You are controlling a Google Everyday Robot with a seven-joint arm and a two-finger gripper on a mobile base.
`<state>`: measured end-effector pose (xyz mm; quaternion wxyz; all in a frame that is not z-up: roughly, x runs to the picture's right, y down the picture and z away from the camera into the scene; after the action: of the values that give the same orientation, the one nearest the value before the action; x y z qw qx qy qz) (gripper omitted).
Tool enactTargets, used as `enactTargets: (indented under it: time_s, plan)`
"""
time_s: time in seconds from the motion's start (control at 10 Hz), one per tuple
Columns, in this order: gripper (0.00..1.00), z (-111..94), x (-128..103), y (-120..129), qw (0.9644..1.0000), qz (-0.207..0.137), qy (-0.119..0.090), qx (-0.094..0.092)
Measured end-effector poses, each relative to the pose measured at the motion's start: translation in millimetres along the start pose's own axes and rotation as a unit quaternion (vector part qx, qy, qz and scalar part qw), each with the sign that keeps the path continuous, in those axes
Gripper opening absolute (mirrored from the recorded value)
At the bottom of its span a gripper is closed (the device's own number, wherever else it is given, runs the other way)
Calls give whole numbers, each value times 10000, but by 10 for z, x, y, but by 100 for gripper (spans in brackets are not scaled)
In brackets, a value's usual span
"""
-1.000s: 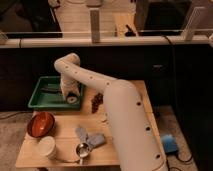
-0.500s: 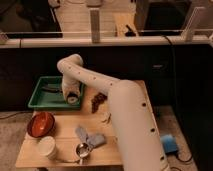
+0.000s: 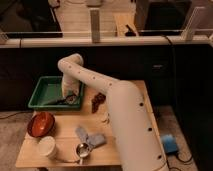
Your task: Place brush in tray
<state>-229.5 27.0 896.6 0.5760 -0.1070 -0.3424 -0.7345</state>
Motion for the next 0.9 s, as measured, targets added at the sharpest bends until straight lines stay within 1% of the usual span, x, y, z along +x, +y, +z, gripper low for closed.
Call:
enactTargets:
  time_s: [0.2,0.4,0.8,0.9]
  plan:
    - [79,3,47,3,10000,-46,7,24]
    - [79,-30,71,18,9999,-66,78,51]
    - [79,-115,87,-58,9987,-329,120,379]
    - [79,-122,88,-57,9984,-355,125,419]
